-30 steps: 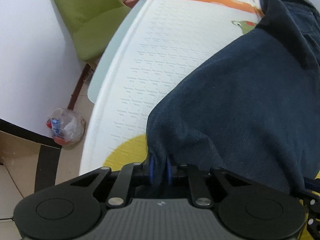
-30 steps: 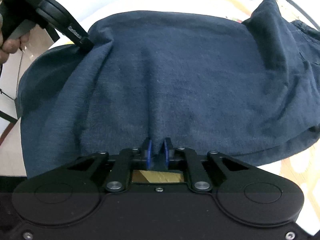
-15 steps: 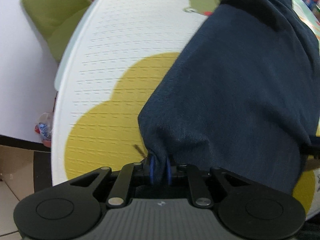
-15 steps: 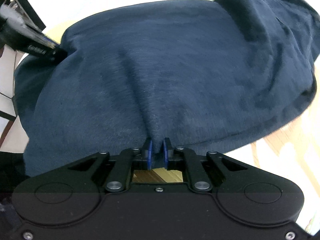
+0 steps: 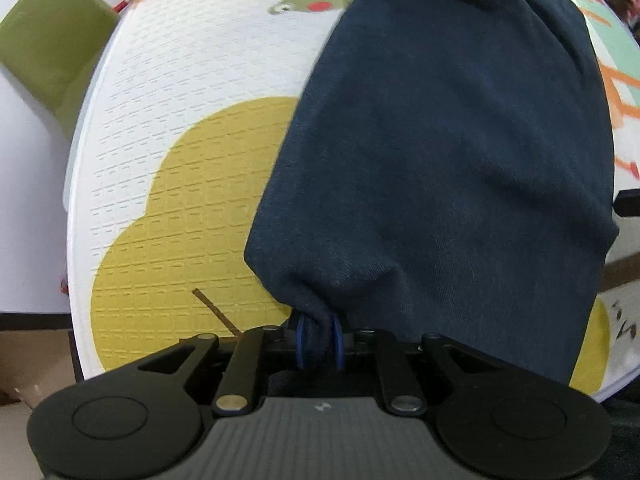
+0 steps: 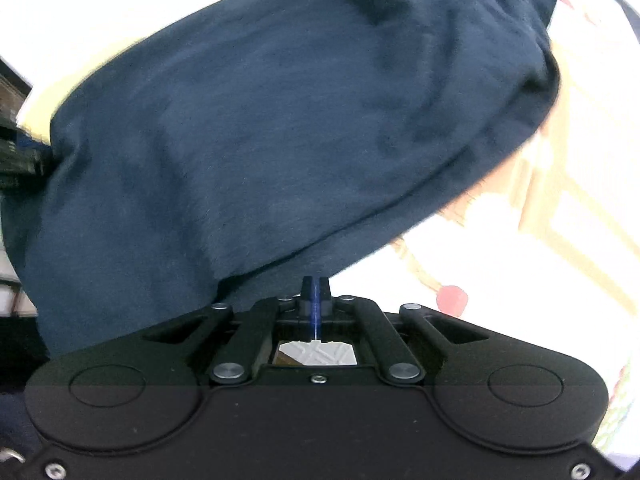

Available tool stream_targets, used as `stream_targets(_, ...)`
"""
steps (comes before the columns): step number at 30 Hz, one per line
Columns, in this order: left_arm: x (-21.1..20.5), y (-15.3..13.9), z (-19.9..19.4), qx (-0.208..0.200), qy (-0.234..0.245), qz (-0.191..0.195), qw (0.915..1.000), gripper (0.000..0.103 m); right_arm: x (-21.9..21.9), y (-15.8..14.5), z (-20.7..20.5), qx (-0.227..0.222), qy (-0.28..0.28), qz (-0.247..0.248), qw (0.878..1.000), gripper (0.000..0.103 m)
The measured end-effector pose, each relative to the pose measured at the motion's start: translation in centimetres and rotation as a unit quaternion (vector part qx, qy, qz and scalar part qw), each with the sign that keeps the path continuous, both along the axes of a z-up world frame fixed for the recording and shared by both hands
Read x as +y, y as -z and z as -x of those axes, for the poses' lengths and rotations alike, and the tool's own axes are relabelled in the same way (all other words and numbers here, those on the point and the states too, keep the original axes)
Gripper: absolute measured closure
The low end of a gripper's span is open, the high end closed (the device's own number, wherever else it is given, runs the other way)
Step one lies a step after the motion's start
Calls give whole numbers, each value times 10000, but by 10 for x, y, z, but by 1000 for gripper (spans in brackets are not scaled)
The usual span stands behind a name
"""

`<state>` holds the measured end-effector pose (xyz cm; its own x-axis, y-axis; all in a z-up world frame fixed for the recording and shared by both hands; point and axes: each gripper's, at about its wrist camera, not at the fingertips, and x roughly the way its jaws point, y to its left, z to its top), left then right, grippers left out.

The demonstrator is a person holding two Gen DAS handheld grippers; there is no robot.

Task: Fold clothes
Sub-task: 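Lift the jeans by the hems with both grippers and lay them lengthwise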

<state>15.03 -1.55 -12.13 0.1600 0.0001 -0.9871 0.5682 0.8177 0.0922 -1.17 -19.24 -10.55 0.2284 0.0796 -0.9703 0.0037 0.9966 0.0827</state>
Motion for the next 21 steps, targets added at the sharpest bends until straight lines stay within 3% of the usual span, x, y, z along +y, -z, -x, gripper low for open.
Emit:
stream_targets(5, -4, -22, -17, -182, -65, 70, 9998, 79, -3, -33, -9, -622, 276, -122, 9976, 79)
stream_targets(11, -23, -48, -30, -511, 47, 282, 9983, 69, -4, -62, -25, -884, 557, -124, 9944, 74)
stream_targets(13, -32, -57, -32, -613, 112, 392, 9973, 61, -5, -71, -26, -937, 634, -85, 9935, 71)
stream_targets(21, -72, -79, -41, -942, 340, 817, 9916, 51, -18, -91, -20, -1070, 1043, -40, 9888, 68)
